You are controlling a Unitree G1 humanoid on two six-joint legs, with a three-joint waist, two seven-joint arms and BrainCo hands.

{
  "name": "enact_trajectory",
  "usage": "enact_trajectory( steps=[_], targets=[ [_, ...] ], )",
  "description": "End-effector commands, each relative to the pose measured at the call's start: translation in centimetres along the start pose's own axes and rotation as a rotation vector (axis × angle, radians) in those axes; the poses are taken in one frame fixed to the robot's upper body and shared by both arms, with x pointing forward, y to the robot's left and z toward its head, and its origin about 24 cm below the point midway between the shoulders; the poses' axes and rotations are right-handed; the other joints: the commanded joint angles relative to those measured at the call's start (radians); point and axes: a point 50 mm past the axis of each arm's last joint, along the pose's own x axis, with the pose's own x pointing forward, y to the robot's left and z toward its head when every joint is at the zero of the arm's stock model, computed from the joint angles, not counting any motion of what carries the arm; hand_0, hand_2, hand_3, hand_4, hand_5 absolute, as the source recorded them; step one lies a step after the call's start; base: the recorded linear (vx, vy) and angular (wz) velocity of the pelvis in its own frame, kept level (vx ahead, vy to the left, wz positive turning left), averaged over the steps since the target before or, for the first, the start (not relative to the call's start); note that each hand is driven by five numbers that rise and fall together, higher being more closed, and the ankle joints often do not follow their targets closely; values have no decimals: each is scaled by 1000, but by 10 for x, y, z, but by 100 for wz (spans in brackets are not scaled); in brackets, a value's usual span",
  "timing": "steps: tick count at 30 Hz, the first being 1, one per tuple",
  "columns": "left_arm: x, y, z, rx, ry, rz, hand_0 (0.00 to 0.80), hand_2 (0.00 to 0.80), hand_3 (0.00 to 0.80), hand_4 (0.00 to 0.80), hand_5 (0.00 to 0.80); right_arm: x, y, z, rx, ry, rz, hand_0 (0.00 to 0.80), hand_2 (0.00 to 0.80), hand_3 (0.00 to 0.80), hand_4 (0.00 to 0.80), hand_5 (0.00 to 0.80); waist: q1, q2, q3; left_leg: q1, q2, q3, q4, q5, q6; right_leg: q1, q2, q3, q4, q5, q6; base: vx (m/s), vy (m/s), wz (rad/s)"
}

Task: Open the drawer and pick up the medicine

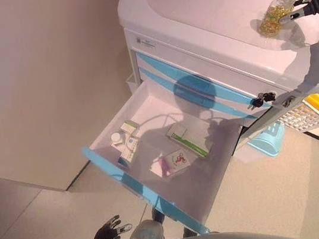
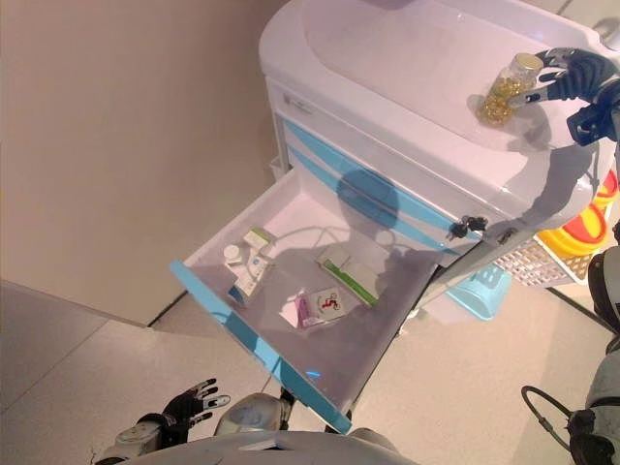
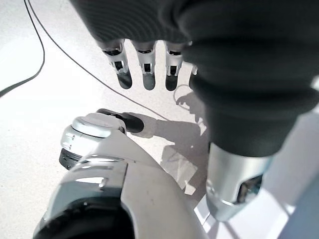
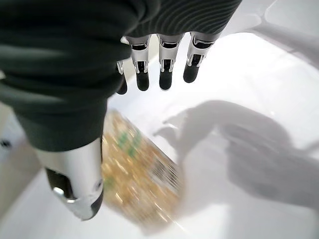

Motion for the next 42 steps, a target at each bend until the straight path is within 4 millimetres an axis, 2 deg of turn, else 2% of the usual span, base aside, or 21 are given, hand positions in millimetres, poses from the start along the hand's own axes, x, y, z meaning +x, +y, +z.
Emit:
enact_trajectory(
  steps=[1,6,11,14,19,22,24,25,28,30,34,36,37,38,39,42],
  targets=[
    [-9,7,-13,45,38,-9,0,0,0,0,0,-17,-38,43,90,-201,-175,0,0,0,0,0,2,-13,-43,30,-14,64,33,-116,-10,-45,-56,77,81,33,70,0,0,0],
    [-9,6,-13,66,43,-23,0,0,0,0,0,-26,-53,35,340,-271,-275,0,0,0,0,0,-18,-8,-54,40,-11,82,38,-127,-6,-45,-55,97,86,31,73,0,0,0],
    [-7,3,-10,81,38,-36,0,0,0,0,0,-34,-60,11,557,-295,-367,0,0,0,0,0,-51,0,-62,51,-7,108,39,-138,-3,-48,-50,125,84,34,78,-23,-7,-11],
    [-5,0,-7,87,38,-42,0,0,0,0,0,-38,-61,-17,708,-251,-440,0,0,0,0,0,-75,7,-66,57,-2,128,36,-143,-3,-54,-46,149,82,37,81,-56,0,-17],
    [-1,-3,-4,90,44,-46,0,0,0,0,0,-40,-41,-66,903,-104,-395,0,0,0,0,0,-112,17,-69,65,3,154,32,-147,-1,-62,-38,187,75,46,84,-49,6,-31],
    [0,-4,-2,95,43,-49,0,0,0,0,0,-39,-21,-87,1014,-68,-294,0,0,0,0,0,-129,19,-69,67,6,170,29,-148,0,-67,-35,206,70,52,84,-50,13,-33],
    [2,-7,1,92,35,-56,0,0,0,0,0,-41,2,-108,1098,-33,-225,0,0,0,0,0,-150,25,-66,69,7,184,30,-150,0,-72,-33,222,66,58,85,-43,18,-32],
    [2,-7,1,94,36,-55,0,0,0,0,0,-42,2,-109,1099,-32,-226,0,0,0,0,0,-148,23,-67,69,7,185,30,-150,0,-72,-32,223,66,58,85,-54,21,-30],
    [5,-11,5,86,21,-62,0,0,0,0,0,-50,41,-144,1137,29,-180,0,0,0,0,0,-173,32,-59,70,11,204,28,-150,0,-78,-31,239,60,66,89,-49,21,-27],
    [7,-13,6,80,16,-67,0,0,0,0,0,-60,69,-172,1112,138,-171,0,0,0,0,0,-188,37,-54,71,14,216,24,-148,-1,-81,-30,248,55,73,92,-35,23,-24],
    [9,-19,7,64,1,-68,0,0,0,0,0,-93,120,-226,952,370,-136,0,0,0,0,0,-212,46,-41,70,17,237,19,-145,2,-89,-30,264,48,83,95,-35,22,-17],
    [9,-20,7,57,-7,-64,0,0,0,0,0,-108,141,-243,862,453,-105,0,0,0,0,0,-220,48,-36,70,17,244,17,-143,3,-92,-29,269,47,86,96,-19,13,-16],
    [10,-20,7,54,-10,-63,0,0,0,0,0,-112,145,-247,825,475,-100,0,0,0,0,0,-222,48,-35,70,17,246,17,-144,4,-93,-29,270,47,86,96,-31,14,-26],
    [10,-20,8,52,-21,-61,0,0,0,0,0,-130,162,-263,709,560,-43,0,0,0,0,0,-228,50,-27,68,18,252,14,-140,6,-98,-29,272,47,89,97,-40,14,-25],
    [10,-20,9,50,-26,-58,0,0,0,0,0,-140,171,-272,627,627,-6,0,0,0,0,0,-231,51,-24,67,19,255,13,-139,7,-100,-29,272,48,90,98,-43,13,-21],
    [11,-19,11,42,-41,-47,0,0,0,0,0,-174,199,-297,570,798,108,0,0,0,0,0,-237,52,-14,66,20,258,9,-135,8,-104,-28,271,49,93,99,-17,-1,-11]
  ],
)
